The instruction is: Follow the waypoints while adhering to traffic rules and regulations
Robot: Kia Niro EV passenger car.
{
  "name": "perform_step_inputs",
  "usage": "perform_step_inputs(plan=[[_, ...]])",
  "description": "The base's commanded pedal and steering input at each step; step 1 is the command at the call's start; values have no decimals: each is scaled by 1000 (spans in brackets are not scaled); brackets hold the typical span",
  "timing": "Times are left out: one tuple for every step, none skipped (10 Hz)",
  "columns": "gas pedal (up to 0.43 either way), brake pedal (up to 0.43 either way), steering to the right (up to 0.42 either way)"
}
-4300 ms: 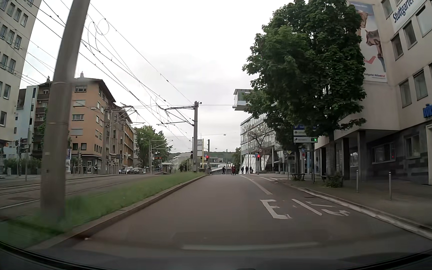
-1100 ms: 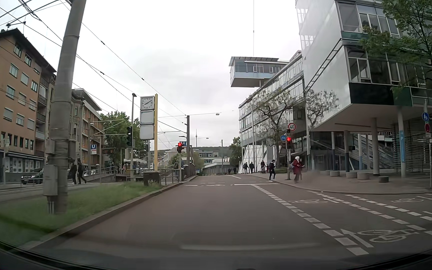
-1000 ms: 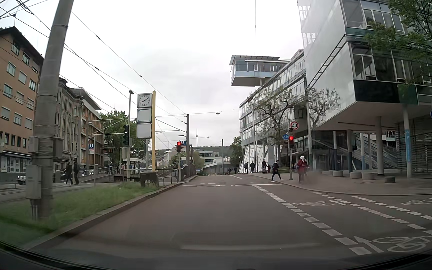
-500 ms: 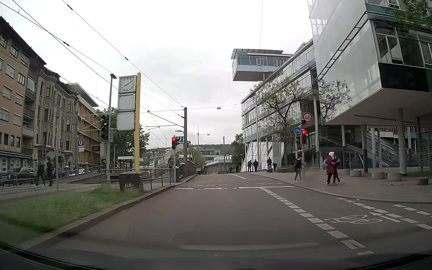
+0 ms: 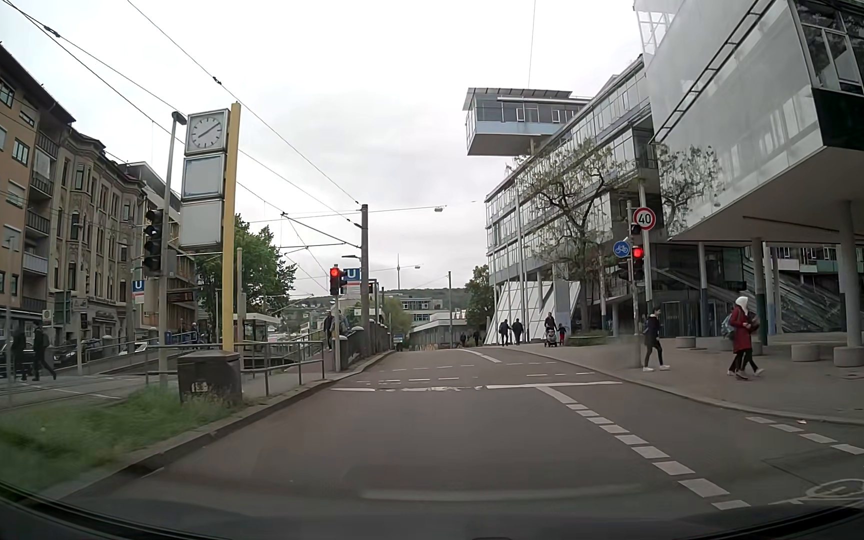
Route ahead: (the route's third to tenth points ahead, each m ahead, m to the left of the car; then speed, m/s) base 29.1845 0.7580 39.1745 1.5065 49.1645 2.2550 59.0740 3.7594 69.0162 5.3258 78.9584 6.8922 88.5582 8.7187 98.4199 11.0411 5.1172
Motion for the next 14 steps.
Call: perform_step_inputs(plan=[[0,171,-6],[0,171,-9],[0,171,-11],[0,171,-12],[0,177,-11],[0,177,-12],[0,177,-12],[0,177,-11],[0,177,-10],[0,183,-8],[0,183,-8],[0,183,-8],[0,183,-7],[0,183,-7]])
